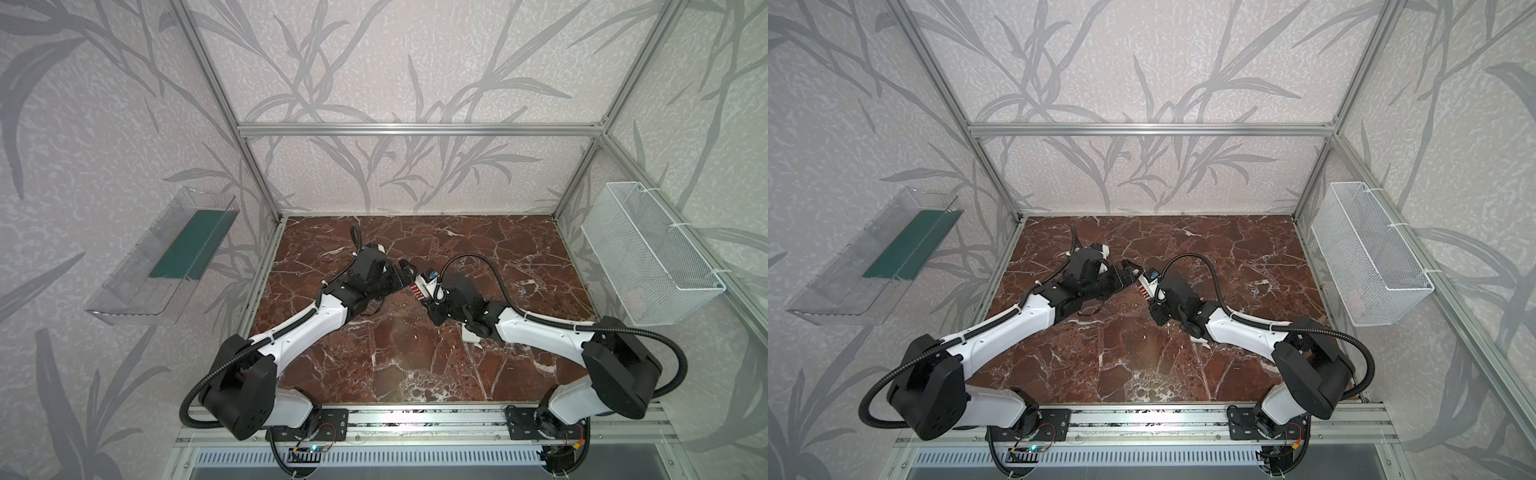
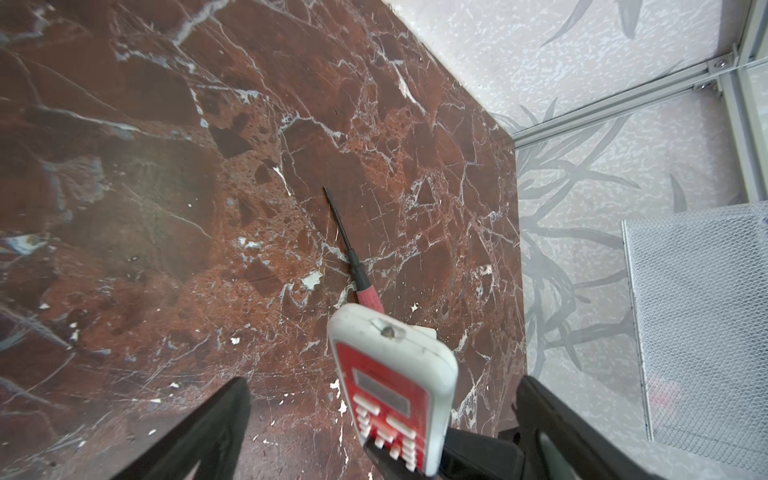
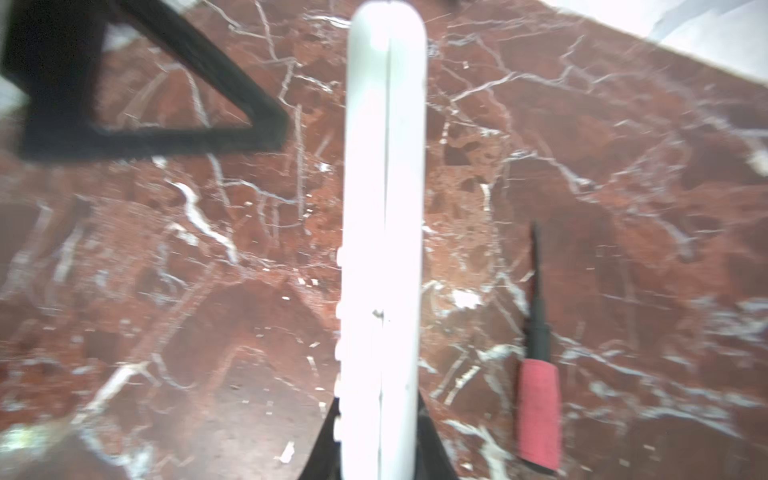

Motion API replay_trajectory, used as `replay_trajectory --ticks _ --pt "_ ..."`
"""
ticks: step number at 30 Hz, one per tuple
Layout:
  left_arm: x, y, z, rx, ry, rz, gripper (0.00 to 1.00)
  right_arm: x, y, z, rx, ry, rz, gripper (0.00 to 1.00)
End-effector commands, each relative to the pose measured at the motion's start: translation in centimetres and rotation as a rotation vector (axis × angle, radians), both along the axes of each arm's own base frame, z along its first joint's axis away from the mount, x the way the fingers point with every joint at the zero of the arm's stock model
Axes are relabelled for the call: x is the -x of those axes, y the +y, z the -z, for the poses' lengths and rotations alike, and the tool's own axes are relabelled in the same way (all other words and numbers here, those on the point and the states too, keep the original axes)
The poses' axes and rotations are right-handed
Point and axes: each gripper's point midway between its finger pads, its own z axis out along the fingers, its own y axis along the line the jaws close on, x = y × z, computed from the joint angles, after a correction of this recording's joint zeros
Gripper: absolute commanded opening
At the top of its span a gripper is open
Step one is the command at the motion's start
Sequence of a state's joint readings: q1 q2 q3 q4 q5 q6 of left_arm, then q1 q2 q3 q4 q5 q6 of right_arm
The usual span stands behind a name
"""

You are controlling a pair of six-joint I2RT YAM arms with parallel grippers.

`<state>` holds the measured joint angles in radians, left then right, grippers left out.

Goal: Unload the batteries from the remote control

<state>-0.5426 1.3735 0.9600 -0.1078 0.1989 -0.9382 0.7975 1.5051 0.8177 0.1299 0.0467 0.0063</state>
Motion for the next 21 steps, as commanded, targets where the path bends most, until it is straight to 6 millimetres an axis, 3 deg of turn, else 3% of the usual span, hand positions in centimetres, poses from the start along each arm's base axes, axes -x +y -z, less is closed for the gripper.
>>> replay_trajectory --ticks 1,7,21 --pt "0.5 1.7 -2.1 -0.051 0.014 -0.029 0.99 -1.3 -2.1 -1.9 0.17 -0.22 0.04 0.0" --pt "0.7 1.6 -2.4 -0.065 0.063 -0.017 0.97 -1.1 -1.8 -3.4 0.239 -0.375 0.03 0.0" --pt "0.6 -0.3 -0.6 -0.018 0.159 0.031 0.88 -1.0 -0.8 -5.6 0.268 -0.54 -0.001 0.0"
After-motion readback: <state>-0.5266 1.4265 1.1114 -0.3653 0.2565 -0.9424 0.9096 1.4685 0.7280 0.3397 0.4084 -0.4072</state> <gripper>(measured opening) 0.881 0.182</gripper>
